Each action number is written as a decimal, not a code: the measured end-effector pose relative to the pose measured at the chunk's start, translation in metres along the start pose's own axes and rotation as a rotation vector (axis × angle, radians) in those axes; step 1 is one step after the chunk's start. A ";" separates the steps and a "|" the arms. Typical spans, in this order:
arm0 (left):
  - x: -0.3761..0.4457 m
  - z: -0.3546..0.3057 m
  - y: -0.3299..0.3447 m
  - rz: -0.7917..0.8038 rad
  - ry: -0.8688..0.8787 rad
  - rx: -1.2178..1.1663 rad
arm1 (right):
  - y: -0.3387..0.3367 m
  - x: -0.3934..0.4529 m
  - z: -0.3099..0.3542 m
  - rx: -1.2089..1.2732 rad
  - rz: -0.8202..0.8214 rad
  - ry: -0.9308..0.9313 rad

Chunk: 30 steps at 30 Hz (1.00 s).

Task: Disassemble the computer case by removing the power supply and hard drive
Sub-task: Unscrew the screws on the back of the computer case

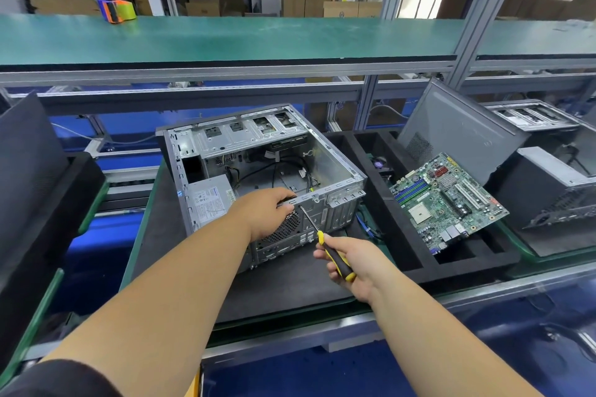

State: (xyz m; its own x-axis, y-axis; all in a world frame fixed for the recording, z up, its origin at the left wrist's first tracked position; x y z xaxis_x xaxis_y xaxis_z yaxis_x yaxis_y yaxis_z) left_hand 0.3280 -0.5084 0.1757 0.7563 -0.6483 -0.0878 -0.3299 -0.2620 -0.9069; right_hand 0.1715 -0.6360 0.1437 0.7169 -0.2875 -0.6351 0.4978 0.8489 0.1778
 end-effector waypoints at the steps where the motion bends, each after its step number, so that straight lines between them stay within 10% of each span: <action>1: 0.000 0.000 0.000 0.002 0.001 -0.001 | 0.000 0.000 0.000 0.002 -0.004 0.000; 30: 0.002 0.002 0.007 -0.016 0.092 -0.001 | 0.017 -0.015 0.005 -0.091 -0.105 -0.026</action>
State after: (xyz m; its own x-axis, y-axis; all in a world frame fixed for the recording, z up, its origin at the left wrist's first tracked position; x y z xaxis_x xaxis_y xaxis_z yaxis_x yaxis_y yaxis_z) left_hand 0.3283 -0.5096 0.1686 0.7064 -0.7070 -0.0347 -0.3187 -0.2739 -0.9074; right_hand 0.1718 -0.6196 0.1595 0.6760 -0.3874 -0.6269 0.5253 0.8499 0.0412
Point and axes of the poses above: each hand's wrist, its own x-axis towards the middle knuckle, its own y-axis out of the palm, z = x × y, the point moved 3 cm from there along x, towards the middle knuckle
